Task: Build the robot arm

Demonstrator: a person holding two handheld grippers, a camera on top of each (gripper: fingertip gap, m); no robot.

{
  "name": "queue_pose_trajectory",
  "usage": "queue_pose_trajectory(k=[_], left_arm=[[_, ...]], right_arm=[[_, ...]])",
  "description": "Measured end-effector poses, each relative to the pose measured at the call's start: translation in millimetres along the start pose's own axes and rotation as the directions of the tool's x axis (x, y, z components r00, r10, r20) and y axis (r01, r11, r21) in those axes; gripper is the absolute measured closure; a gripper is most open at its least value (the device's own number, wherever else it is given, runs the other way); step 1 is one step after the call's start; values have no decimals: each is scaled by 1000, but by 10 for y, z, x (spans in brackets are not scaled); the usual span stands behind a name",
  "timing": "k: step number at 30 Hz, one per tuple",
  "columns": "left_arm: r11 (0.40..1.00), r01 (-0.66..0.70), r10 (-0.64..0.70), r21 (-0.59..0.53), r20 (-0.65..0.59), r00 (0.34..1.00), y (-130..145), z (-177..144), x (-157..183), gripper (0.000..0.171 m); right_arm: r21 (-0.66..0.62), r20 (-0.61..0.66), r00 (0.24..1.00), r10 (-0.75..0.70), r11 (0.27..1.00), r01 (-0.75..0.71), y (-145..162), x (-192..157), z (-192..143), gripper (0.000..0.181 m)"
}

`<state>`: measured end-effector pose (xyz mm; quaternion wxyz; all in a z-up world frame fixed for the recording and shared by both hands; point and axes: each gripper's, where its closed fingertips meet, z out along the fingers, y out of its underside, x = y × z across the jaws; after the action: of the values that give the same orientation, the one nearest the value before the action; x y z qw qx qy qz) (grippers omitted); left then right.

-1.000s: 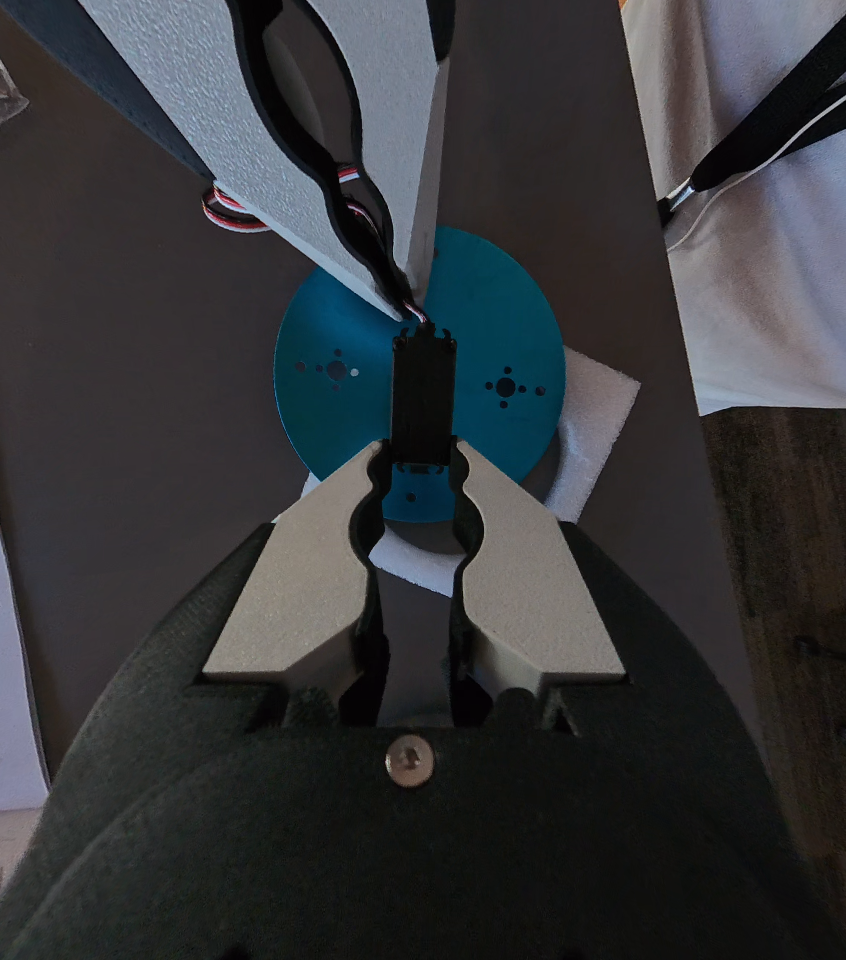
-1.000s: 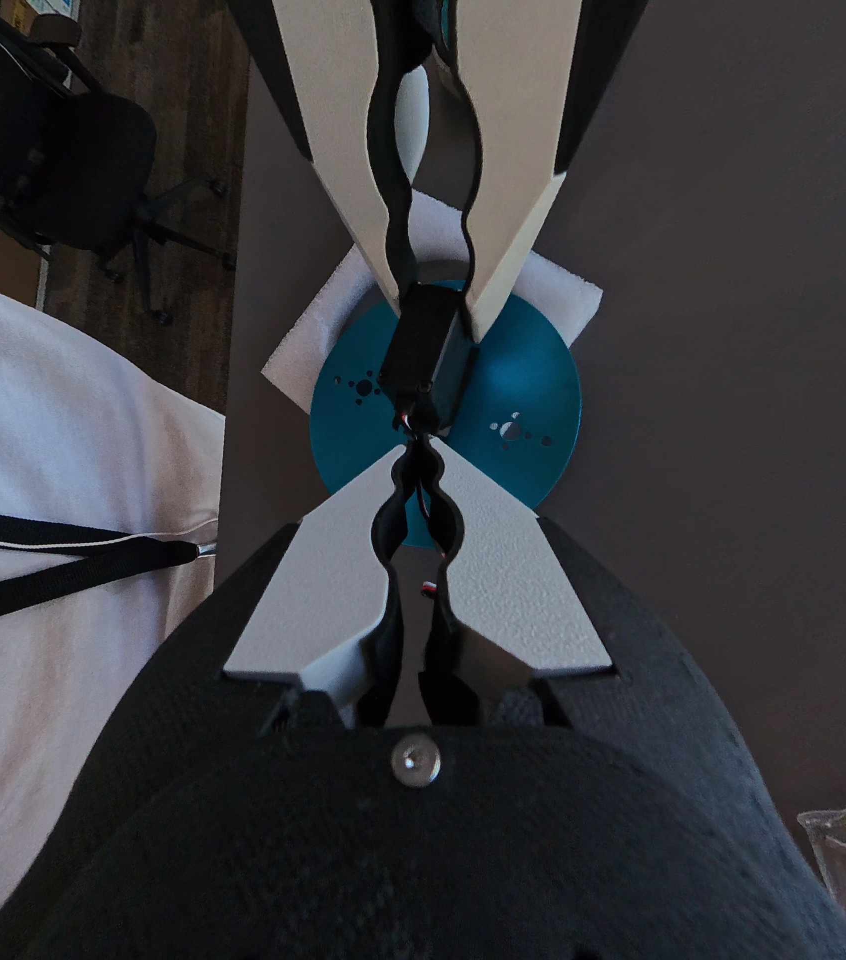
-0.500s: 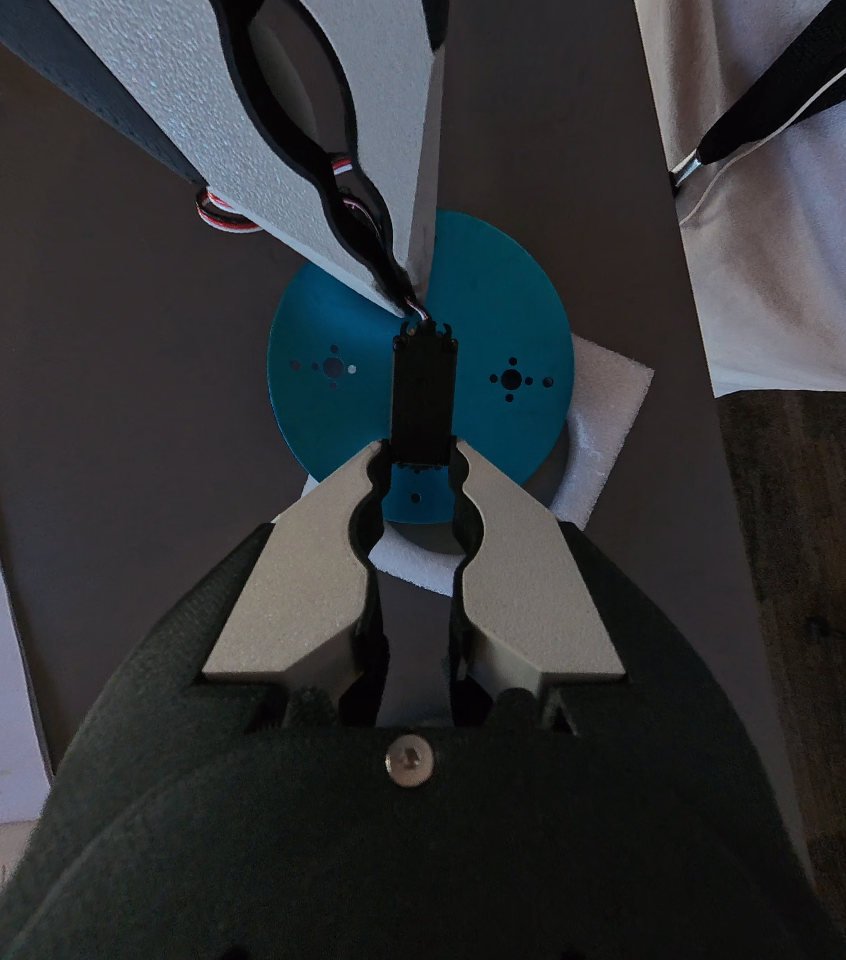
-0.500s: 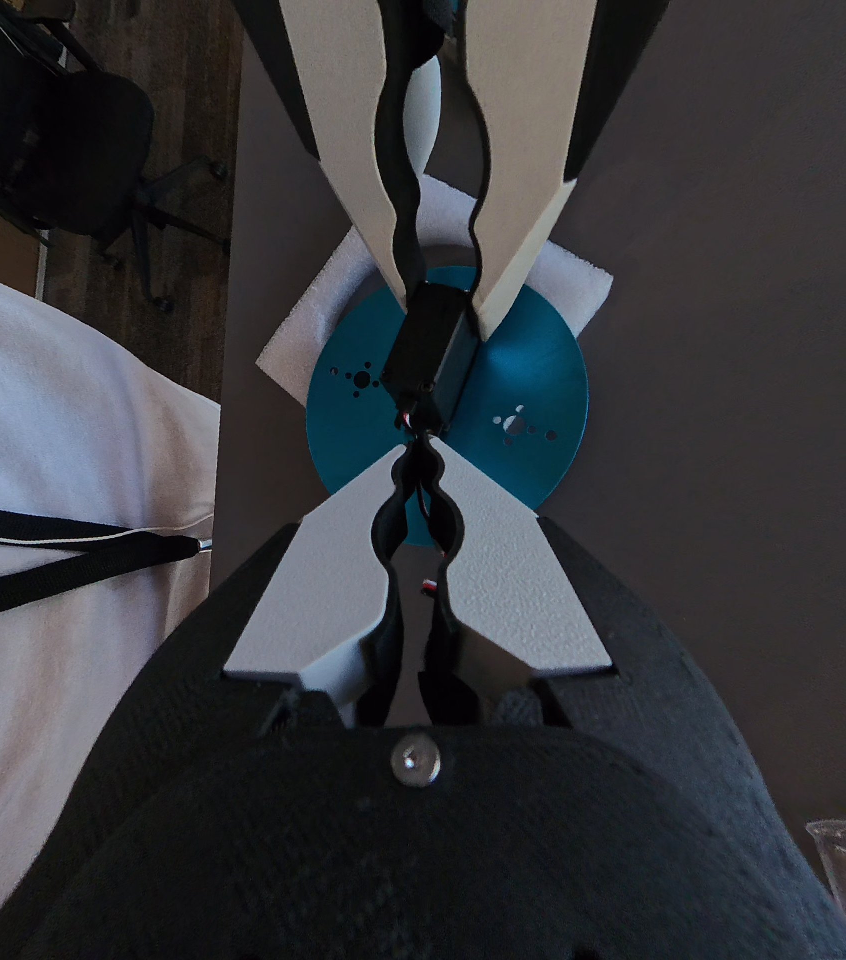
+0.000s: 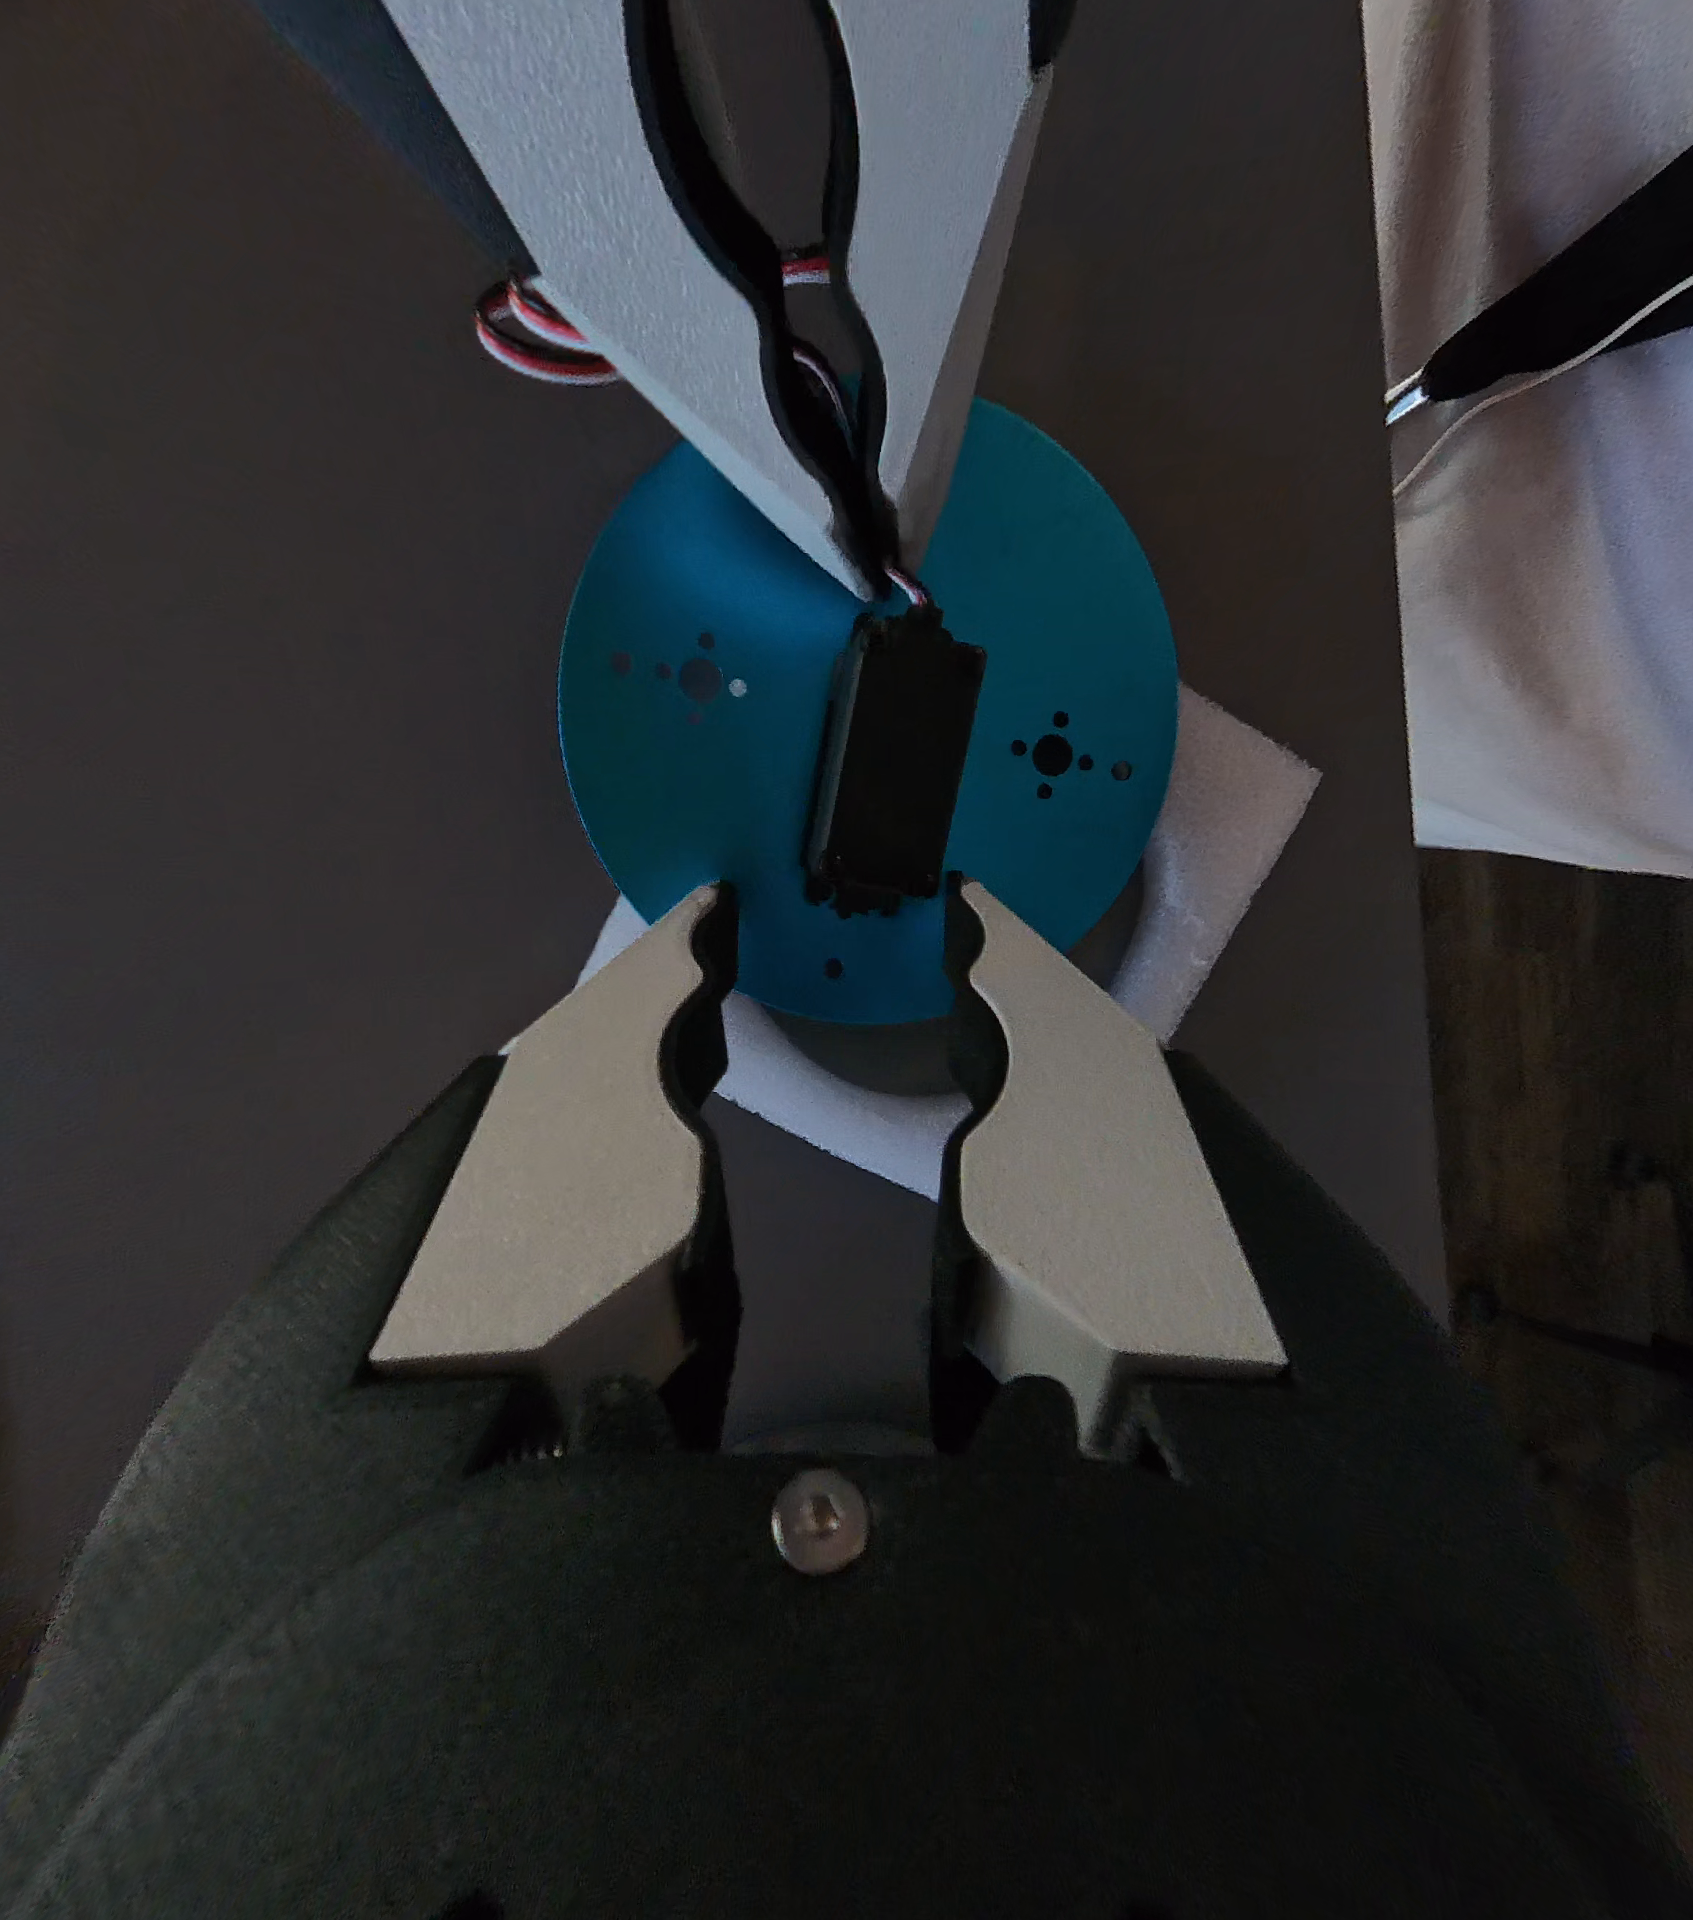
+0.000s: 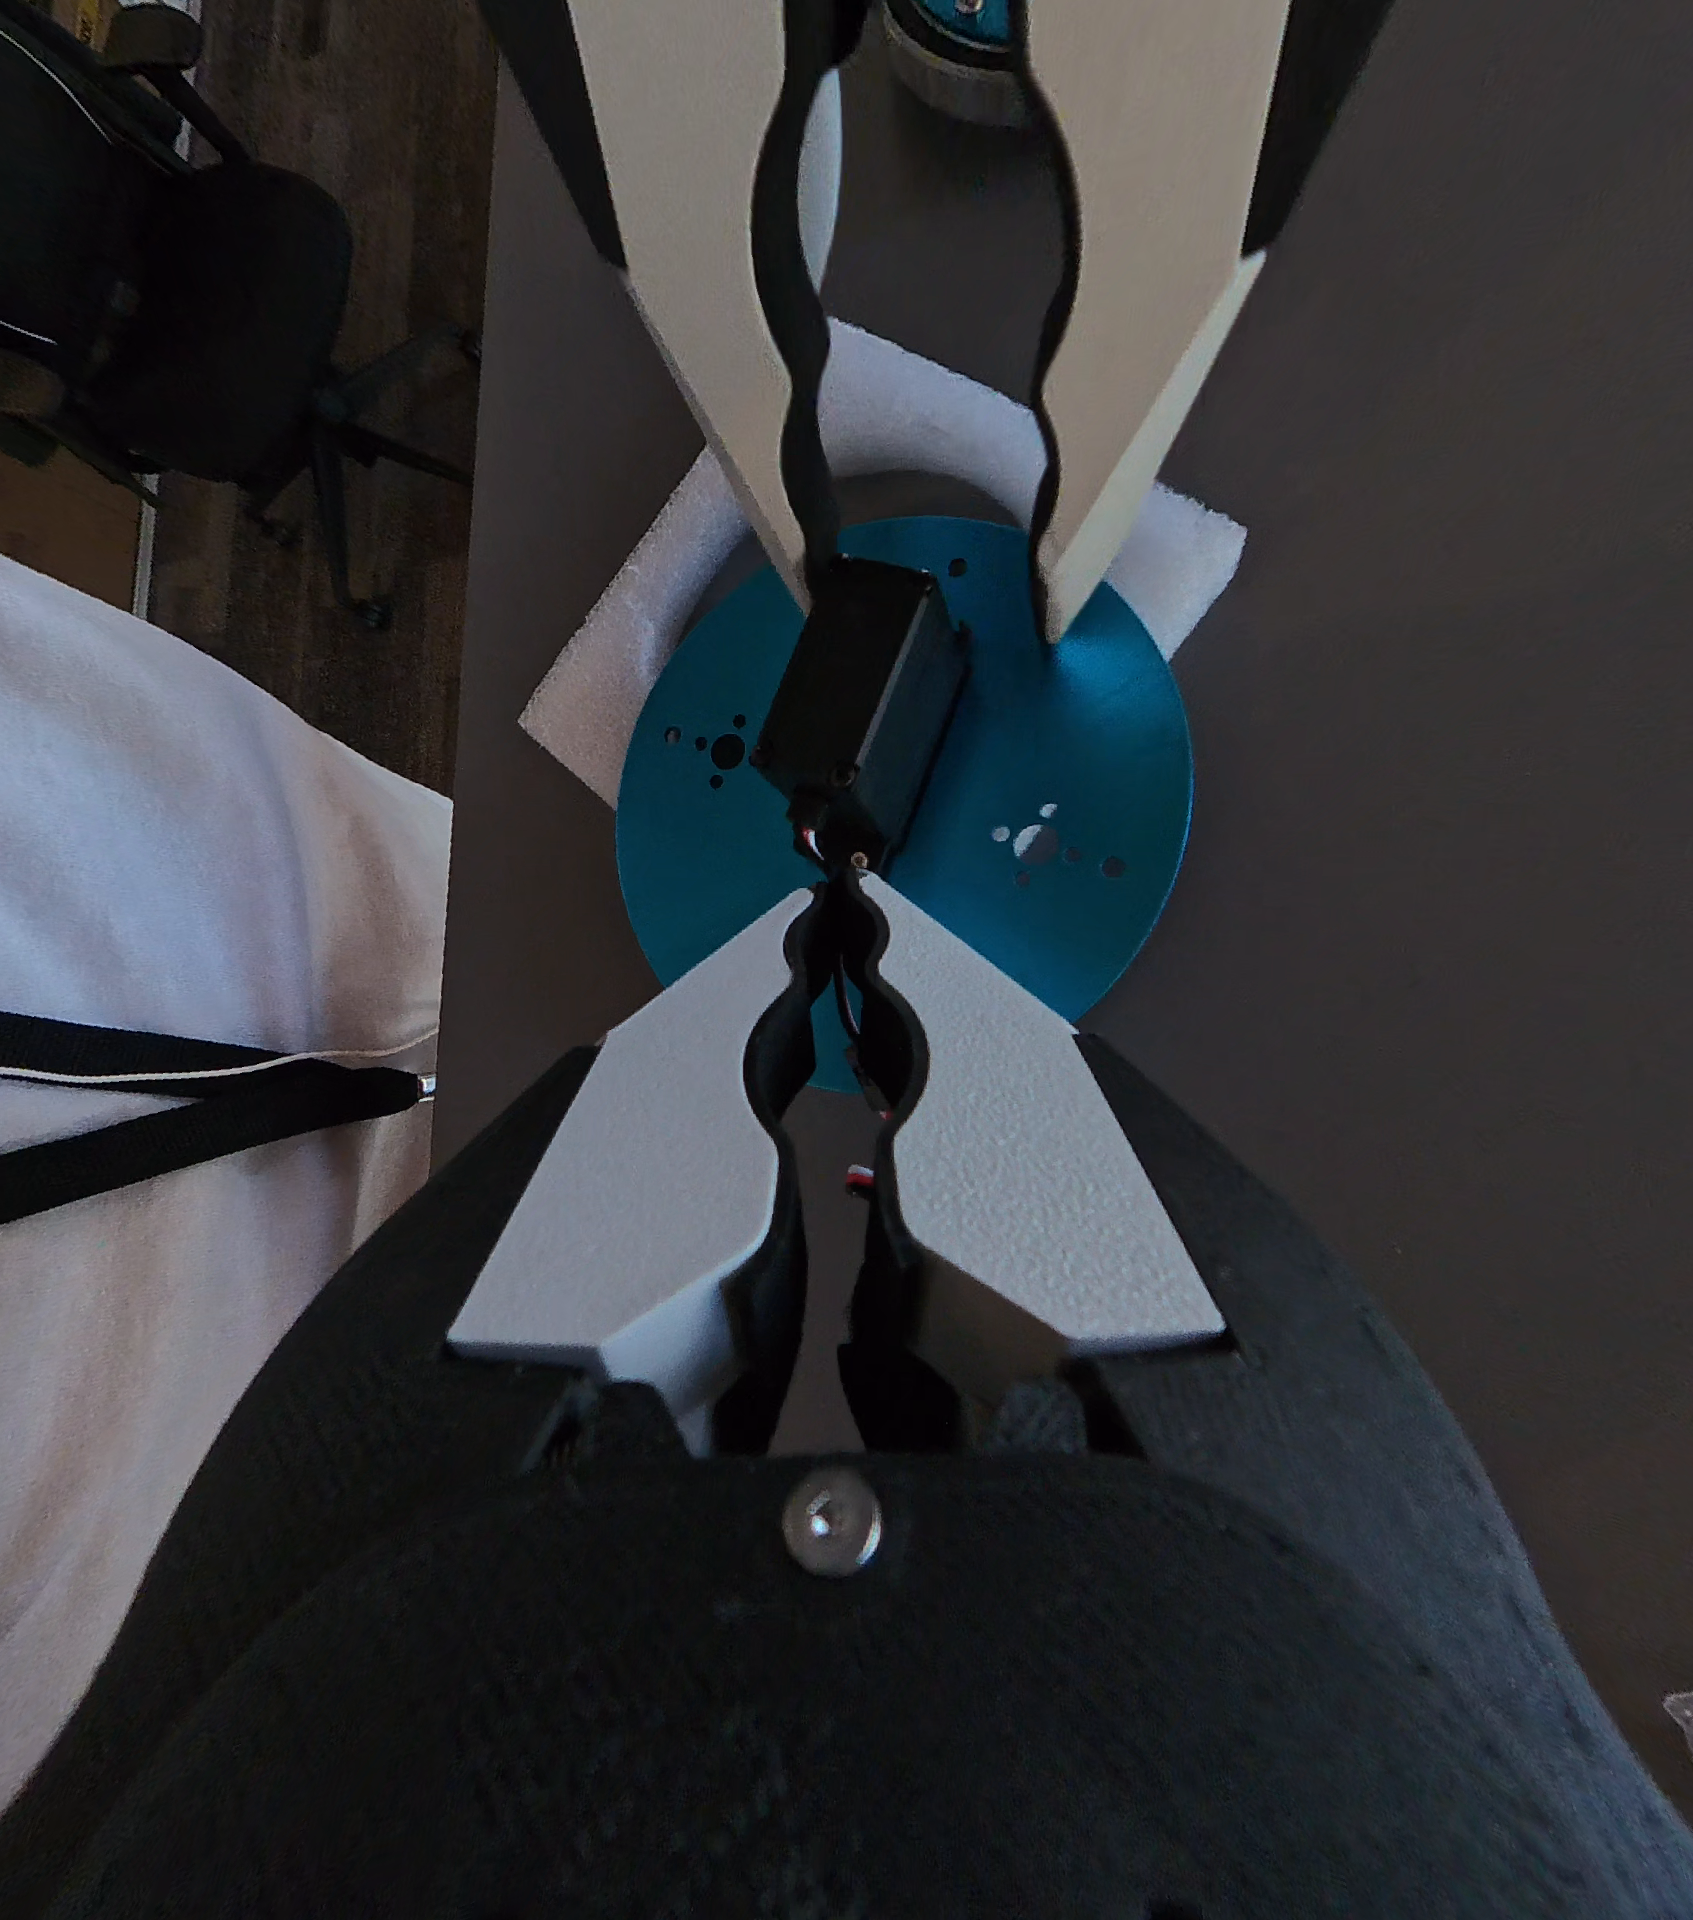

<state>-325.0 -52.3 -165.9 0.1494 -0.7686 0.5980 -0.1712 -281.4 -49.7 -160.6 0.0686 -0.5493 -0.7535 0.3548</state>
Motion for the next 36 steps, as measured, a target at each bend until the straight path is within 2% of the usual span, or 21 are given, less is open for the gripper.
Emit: queue_pose_trajectory(k=[6,9,25,28,30,33,36], left_arm=[[991,-18,16,130,10,1000,-187,-109,59,139],[992,-65,61,106,40,997,-191,-65,66,149],[991,-112,113,77,-4,994,-182,-55,96,150],[999,-38,39,35,-32,999,-140,-57,66,142],[999,22,-18,48,-70,997,-136,-126,72,138],[965,180,-161,191,-111,981,-220,-348,24,138],[885,379,-368,269,-92,925,-82,-496,-97,145]], right_arm=[[10,13,1000,1,1000,-1,-10,5,5,181],[13,31,999,12,1000,-12,-8,0,9,180],[5,34,999,15,1000,-16,-8,-26,-14,180],[-10,37,999,17,1000,-17,19,-37,-14,180],[-12,38,999,17,1000,-17,28,-41,-21,180],[-5,41,999,13,1000,-13,27,-44,-31,178],[9,47,998,34,999,-34,2,-46,-42,157]])
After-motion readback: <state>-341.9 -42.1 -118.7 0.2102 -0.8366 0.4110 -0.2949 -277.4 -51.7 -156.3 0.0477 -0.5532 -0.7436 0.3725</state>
